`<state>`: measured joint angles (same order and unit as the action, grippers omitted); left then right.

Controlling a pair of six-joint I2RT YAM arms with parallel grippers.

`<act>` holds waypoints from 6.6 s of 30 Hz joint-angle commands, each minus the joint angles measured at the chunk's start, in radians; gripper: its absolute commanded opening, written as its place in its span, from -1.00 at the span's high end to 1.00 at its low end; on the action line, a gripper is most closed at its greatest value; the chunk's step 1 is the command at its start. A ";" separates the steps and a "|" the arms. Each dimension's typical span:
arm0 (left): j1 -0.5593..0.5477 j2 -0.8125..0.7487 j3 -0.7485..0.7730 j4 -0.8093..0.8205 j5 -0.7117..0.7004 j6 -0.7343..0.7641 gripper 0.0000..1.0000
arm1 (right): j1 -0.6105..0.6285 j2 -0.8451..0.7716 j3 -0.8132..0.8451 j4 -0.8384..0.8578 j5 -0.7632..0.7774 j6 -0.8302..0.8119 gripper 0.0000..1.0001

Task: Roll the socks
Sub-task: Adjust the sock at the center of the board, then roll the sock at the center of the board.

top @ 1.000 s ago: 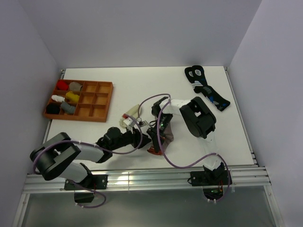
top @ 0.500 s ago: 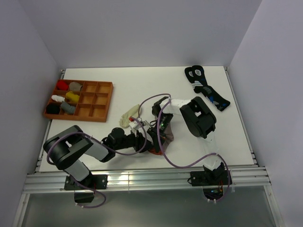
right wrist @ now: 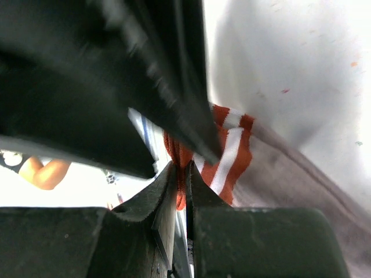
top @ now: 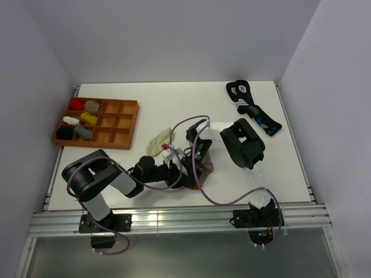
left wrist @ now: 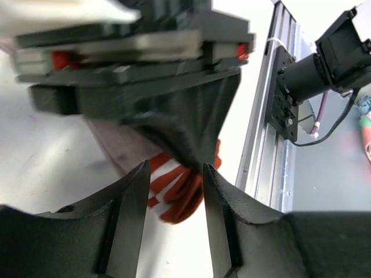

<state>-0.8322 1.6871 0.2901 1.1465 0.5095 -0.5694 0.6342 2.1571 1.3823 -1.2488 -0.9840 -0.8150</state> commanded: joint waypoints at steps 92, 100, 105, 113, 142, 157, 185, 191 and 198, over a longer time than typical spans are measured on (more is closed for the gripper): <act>-0.011 0.077 0.093 -0.020 0.048 -0.055 0.90 | -0.059 -0.200 -0.130 0.183 0.076 0.135 1.00; -0.080 0.054 0.116 -0.149 -0.055 -0.078 0.99 | -0.057 -0.221 -0.143 0.244 0.111 0.191 1.00; -0.100 -0.007 0.164 -0.296 -0.162 -0.119 0.99 | -0.059 -0.290 -0.184 0.327 0.197 0.255 0.47; -0.174 -0.130 0.231 -0.628 -0.358 -0.168 0.99 | -0.070 -0.394 -0.197 0.433 0.326 0.368 -0.02; -0.255 -0.193 0.322 -0.863 -0.540 -0.279 0.99 | -0.056 -0.109 0.053 0.546 0.817 0.573 0.45; -0.229 0.026 0.469 -0.975 -0.444 -0.337 0.99 | -0.034 -0.137 0.078 0.574 0.825 0.622 0.49; -0.050 0.052 0.503 -1.143 -0.108 -0.435 0.99 | -0.225 -0.778 -0.409 0.709 0.691 0.341 0.36; -0.018 0.088 0.592 -1.281 -0.048 -0.403 0.99 | -0.147 -0.939 -0.555 0.723 0.613 0.203 0.35; 0.005 0.128 0.629 -1.329 0.003 -0.415 0.99 | 0.077 -1.040 -0.689 0.802 0.602 0.154 0.26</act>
<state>-0.8371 1.7912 0.8925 -0.1127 0.4744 -1.0069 0.6556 1.1622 0.7162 -0.5148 -0.3420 -0.6056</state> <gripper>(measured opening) 0.032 0.352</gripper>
